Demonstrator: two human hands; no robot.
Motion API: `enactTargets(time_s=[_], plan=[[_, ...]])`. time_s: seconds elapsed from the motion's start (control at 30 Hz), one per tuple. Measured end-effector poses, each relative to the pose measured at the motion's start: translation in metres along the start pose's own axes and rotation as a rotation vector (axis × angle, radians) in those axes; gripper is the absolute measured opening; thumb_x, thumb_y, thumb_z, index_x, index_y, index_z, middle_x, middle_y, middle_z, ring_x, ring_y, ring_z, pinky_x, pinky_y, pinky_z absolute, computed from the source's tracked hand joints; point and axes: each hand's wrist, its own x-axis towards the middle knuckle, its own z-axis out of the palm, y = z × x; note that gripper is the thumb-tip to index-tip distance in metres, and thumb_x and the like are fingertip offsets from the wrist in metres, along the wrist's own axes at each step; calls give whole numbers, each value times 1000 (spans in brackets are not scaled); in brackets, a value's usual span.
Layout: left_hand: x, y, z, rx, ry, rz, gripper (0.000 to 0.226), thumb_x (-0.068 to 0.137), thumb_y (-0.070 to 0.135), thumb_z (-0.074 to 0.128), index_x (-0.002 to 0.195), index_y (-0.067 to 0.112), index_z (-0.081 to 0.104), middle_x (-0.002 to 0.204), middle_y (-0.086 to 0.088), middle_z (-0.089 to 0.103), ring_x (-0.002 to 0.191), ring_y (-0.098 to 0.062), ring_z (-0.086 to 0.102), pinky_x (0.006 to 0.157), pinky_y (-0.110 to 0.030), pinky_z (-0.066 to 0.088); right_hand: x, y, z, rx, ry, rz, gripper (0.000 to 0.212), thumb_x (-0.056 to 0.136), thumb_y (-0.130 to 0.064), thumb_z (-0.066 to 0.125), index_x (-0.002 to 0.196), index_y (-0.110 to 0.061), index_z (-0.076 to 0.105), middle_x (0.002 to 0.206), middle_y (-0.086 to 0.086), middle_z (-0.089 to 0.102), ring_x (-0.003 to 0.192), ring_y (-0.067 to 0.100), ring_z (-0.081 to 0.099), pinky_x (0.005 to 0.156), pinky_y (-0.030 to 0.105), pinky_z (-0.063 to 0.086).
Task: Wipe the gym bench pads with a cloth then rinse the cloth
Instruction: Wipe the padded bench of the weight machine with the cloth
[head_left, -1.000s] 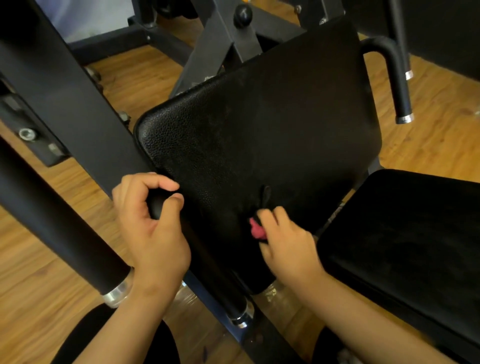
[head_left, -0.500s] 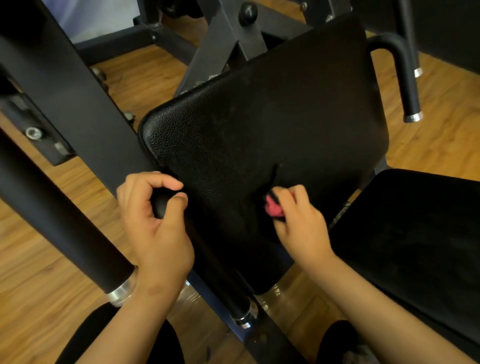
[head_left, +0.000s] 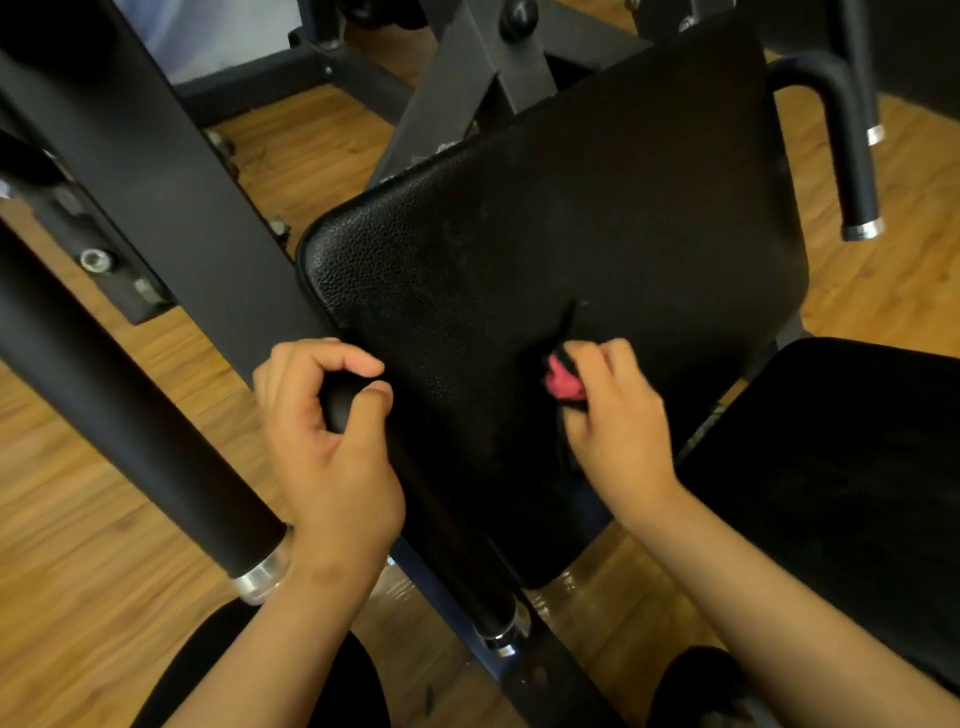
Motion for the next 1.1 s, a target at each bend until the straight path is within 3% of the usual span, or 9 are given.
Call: enactTargets(time_s=[0.07,0.17,0.27,0.33,0.4,0.5,0.67,0.87,1.1], plan=[[-1,0,0,-5,-3,-5,19,76,14,53,81,33,51,86,14,50,92,-20,49,88,-33,36,2,-3,1,-4,22,48,42,72,-8,66,113,-13,55,98,11,52,77,32,59,58,29,44],[0,-1,0,-6,0,-6,20,76,15,53,81,34,51,86,15,50,93,-18,48,88,-32,35,-23,-33,8,66,-26,-95,37,74,-16,48,111,-18,47,97,10,54,80,28,60,61,34,53],[-1,-1,-1,5,3,0,20,76,15,53,82,34,50,86,15,49,93,-19,48,88,-30,34,-39,-45,9,105,-96,-270,19,98,-31,38,109,-18,46,92,8,56,77,21,60,50,32,52],[0,-1,-1,2,4,-2,19,76,16,53,82,33,50,86,14,49,93,-22,49,88,-32,35,-23,-30,5,67,-82,-197,23,89,-22,43,111,-18,47,96,10,55,79,26,60,53,34,52],[0,0,0,8,-4,-6,18,76,15,53,82,33,50,87,14,49,94,-24,50,88,-34,36,-1,-6,-1,38,-21,46,41,75,-11,54,115,-17,50,105,11,50,86,34,59,64,37,49],[-1,-1,-1,8,-5,-6,19,76,14,53,82,33,51,87,16,49,93,-26,50,88,-37,37,14,24,-11,20,15,345,35,86,-11,59,120,-15,51,105,3,42,90,33,57,67,29,35],[-1,-1,0,-4,6,-2,21,77,14,54,82,33,50,87,16,49,95,-21,50,90,-36,37,-2,11,-8,-62,-26,196,55,81,-52,57,123,-17,50,118,3,44,107,17,45,60,21,31],[-1,-2,-1,-10,8,-3,20,76,14,54,82,33,51,87,17,49,95,-22,50,89,-38,37,-9,1,-9,-119,-54,141,77,75,-70,52,128,-15,45,126,4,44,113,19,42,60,24,35],[-1,-2,0,-7,0,-5,19,77,14,53,82,32,51,87,16,49,94,-23,50,89,-37,36,10,7,-9,-28,-2,155,54,86,-56,50,126,-23,38,114,6,46,100,24,54,62,29,36]])
